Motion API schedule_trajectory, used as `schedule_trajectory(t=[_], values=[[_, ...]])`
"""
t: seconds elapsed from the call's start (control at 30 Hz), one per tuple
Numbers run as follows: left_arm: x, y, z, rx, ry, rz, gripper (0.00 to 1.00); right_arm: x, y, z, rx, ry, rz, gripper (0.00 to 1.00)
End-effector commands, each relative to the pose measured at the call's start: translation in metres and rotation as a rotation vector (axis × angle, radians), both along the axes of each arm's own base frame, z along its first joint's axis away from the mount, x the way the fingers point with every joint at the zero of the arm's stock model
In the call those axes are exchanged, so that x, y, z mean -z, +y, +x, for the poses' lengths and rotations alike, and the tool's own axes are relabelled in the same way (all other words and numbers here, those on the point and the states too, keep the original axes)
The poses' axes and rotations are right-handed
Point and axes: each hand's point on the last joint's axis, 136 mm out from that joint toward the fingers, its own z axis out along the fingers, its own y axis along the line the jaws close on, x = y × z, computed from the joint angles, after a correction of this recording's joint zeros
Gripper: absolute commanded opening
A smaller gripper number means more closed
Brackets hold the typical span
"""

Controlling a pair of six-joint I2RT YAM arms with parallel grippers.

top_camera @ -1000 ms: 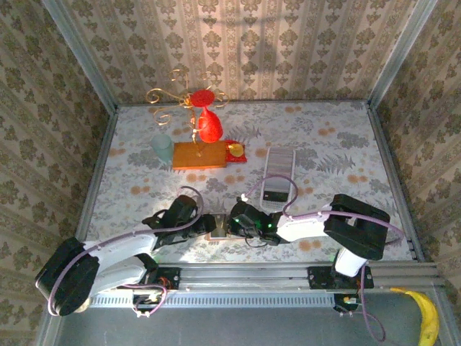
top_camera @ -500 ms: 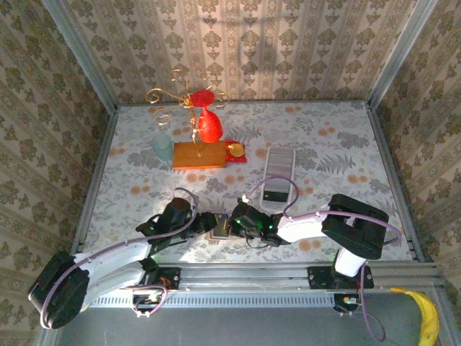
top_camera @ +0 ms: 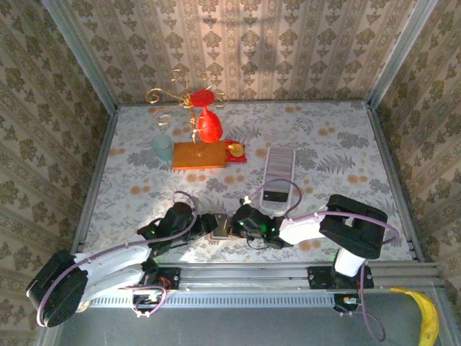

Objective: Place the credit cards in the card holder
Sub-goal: Insert the credit card into the card slot.

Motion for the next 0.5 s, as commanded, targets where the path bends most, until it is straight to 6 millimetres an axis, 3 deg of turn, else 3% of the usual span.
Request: schedule_trajectory(t=[0.0, 0.27, 0.47], values=[[-0.008, -0.006, 0.000, -0.028, 0.010, -0.077, 0.43, 0.030, -0.013, -0.010, 0.021, 0.087, -0.056, 0.04], [0.005, 0.000, -0.006, -0.022, 0.026, 0.002, 0.37, 0.026, -0.015, -0.009, 0.024, 0.078, -0.055, 0.03], [-0.003, -0.007, -0.004, 0.004, 0.003, -0.010, 0.33, 0.017, -0.012, -0.007, 0.027, 0.058, -0.028, 0.03]])
